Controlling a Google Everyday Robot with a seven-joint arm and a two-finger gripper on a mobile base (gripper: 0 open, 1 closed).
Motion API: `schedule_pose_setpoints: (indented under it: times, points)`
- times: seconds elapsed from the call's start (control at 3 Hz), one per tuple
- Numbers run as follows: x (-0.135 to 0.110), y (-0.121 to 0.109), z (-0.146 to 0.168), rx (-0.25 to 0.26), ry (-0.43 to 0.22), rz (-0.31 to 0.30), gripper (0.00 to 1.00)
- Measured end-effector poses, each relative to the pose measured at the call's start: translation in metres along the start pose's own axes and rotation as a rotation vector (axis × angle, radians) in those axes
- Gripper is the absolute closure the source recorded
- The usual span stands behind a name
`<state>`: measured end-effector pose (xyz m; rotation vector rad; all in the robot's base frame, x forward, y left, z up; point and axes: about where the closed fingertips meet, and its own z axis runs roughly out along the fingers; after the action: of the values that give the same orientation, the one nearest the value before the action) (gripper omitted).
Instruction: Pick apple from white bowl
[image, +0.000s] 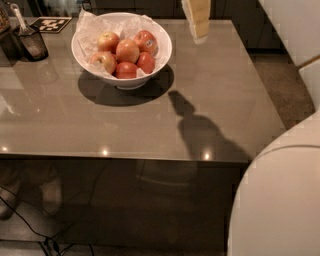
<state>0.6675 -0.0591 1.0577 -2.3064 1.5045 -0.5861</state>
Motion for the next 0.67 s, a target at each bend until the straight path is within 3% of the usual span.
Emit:
schedule_pose_setpoints:
  times: [0.33,0.67]
  points:
    - [-0.005,-0.017,0.008,0.034,-0.026,-0.017,0.00]
    - [-0.015,-0.046,0.025,0.062,-0.051,-0.071,0.00]
